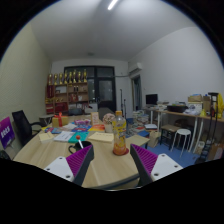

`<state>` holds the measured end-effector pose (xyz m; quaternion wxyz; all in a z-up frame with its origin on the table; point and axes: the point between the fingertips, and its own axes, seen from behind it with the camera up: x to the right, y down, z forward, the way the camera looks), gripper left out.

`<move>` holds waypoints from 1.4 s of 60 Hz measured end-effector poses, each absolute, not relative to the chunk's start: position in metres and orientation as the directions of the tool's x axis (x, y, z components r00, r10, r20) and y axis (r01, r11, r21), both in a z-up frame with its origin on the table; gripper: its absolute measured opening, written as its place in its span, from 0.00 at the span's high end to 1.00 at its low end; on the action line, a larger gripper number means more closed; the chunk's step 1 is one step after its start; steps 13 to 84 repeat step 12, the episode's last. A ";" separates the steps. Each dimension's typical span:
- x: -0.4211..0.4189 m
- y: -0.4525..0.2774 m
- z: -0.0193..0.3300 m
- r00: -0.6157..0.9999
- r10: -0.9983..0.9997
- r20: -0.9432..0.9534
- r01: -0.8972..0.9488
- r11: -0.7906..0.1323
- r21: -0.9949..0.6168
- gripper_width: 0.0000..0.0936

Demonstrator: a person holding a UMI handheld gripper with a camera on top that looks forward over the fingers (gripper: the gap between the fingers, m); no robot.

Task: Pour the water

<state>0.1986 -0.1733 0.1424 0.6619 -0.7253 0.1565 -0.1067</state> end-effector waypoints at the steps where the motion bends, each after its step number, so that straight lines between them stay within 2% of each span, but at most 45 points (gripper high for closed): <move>1: 0.192 -0.182 0.143 0.927 -0.370 -0.057 -0.090 -0.073 -0.993 0.11; 12: 0.134 -0.261 0.145 0.934 -0.353 -0.057 -0.091 -0.079 -0.993 0.11; 84: 0.134 -0.261 0.145 0.934 -0.353 -0.057 -0.091 -0.079 -0.993 0.11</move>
